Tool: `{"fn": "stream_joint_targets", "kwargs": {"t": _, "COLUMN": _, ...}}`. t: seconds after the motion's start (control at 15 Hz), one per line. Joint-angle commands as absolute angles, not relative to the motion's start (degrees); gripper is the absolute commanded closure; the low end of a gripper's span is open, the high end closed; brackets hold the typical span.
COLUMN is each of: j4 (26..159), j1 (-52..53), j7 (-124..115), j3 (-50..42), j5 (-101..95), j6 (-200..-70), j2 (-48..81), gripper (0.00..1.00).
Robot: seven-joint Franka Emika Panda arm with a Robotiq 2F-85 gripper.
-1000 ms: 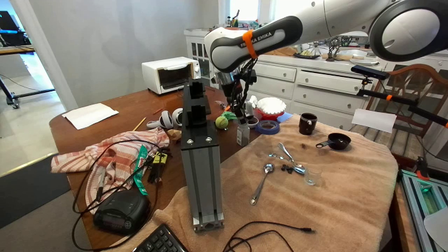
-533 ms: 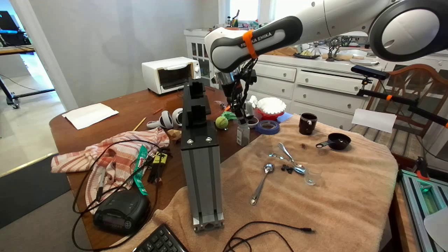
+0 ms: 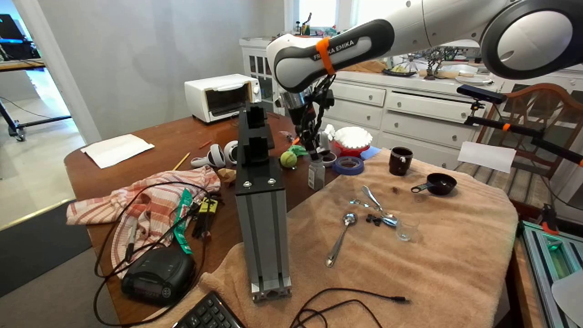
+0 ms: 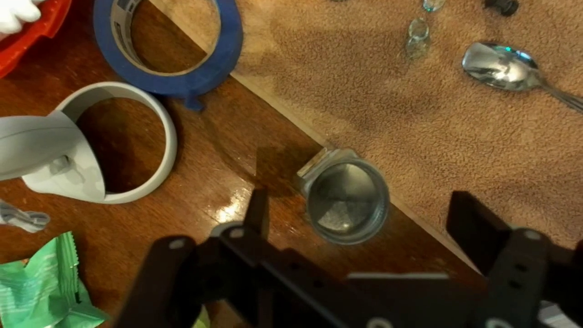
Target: Move the glass jar backwards then place the lid on the jar.
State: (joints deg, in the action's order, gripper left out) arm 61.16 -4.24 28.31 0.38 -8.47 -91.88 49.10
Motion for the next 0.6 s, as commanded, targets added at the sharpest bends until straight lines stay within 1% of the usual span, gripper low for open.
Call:
{"fn": "stream_joint_targets", "kwargs": {"t": 0.0, "j4": 62.45, "j1": -5.23, "j7": 27.94, "j3": 1.33, "j5": -7.26, "j6": -92.05, "j2": 45.12, "gripper": 0.00}}
{"fn": "stream_joint_targets", "kwargs": {"t": 0.47, "j4": 68.31, "j1": -6.64, "j7": 22.86, "j3": 0.11, "j5": -5.90, "j6": -94.38, "j2": 35.46, "gripper": 0.00}}
{"fn": "stream_joint_targets", "kwargs": {"t": 0.53, "j4": 63.02, "j1": -6.07, "j7": 25.19, "j3": 0.15, "j5": -7.56, "j6": -91.84, "j2": 39.06, "gripper": 0.00}}
